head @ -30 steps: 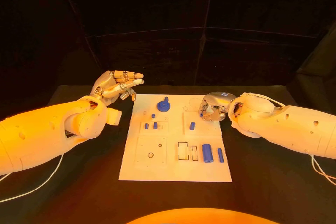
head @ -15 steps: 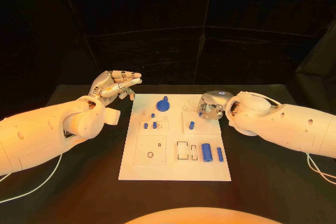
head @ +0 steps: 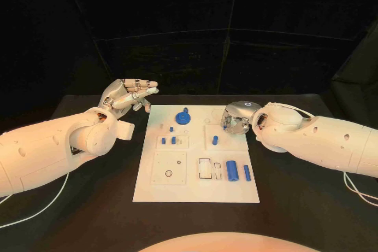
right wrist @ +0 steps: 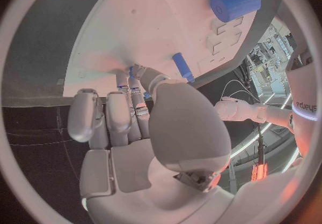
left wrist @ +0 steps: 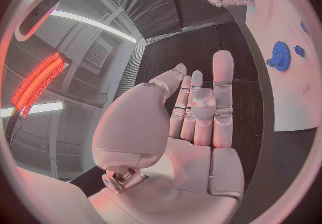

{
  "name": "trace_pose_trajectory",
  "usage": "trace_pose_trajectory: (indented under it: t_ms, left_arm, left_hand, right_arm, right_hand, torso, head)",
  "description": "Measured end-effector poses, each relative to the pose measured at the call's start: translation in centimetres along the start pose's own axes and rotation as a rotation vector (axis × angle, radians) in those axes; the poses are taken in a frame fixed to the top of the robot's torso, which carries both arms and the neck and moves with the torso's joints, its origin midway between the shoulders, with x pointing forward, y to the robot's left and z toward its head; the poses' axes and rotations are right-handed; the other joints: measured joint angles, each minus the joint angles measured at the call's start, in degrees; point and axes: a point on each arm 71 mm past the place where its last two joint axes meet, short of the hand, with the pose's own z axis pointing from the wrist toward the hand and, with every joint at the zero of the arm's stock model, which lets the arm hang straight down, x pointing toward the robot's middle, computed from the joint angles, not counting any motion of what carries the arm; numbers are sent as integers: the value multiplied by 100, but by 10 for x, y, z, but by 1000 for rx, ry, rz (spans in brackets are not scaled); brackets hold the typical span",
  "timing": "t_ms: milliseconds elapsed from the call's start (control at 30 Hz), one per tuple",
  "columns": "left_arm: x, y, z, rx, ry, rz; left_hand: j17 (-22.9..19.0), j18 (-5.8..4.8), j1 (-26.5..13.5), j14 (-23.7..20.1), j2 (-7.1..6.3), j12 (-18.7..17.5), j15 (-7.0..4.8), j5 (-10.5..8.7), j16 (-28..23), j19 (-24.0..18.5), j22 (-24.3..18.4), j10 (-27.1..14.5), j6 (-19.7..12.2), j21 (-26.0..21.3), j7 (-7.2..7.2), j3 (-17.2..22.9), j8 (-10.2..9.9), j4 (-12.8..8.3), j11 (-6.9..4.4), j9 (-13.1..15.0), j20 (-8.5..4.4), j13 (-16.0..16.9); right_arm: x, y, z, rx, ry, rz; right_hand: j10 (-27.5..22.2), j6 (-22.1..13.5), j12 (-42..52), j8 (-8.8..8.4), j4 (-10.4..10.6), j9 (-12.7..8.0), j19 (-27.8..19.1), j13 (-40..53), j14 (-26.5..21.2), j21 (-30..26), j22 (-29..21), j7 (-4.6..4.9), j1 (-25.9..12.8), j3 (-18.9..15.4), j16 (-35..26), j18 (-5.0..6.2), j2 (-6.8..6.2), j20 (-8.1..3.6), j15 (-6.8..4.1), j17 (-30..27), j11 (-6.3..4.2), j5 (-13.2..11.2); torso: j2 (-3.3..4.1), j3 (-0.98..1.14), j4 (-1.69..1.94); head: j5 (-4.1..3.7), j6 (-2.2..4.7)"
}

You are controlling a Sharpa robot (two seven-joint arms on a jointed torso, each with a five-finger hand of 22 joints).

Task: Assemble the parts on the task board

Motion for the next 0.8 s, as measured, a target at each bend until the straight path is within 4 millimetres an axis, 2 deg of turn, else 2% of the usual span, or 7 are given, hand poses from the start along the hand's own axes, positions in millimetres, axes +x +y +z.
trace_pose_trajectory:
  t_ms: [667, 800]
  left_arm:
    - [-3, 1, 0, -2, -7, 2]
    - [-3, 1, 0, -2, -6, 2]
  left_hand:
    - [-17, 0, 28, 0, 28, 0, 0, 0, 0, 0, -6, 0, 0, -24, 0, 1, 0, -32, 0, 1, 0, 0]
    - [-17, 0, 28, 1, 28, 0, 0, 0, 0, 0, -6, 0, 0, -24, 0, 1, 0, -32, 0, 1, 0, 0]
  right_arm:
    - [3, 8, -2, -13, -20, -62]
    - [3, 9, -2, -12, -21, -71]
  right_hand:
    - [41, 39, -22, 0, -72, -1, 34, -58, 0, 64, 72, 16, -38, 72, 31, 1, -38, 6, 0, 19, 1, 0]
    - [184, 149, -46, 0, -170, 0, 116, -90, -1, 154, 185, -15, 19, 204, 96, 1, 17, -12, -43, 63, -19, -139]
  torso:
    - [-2, -1, 0]
    - [-2, -2, 0]
  head:
    - [17, -6]
    - [17, -10]
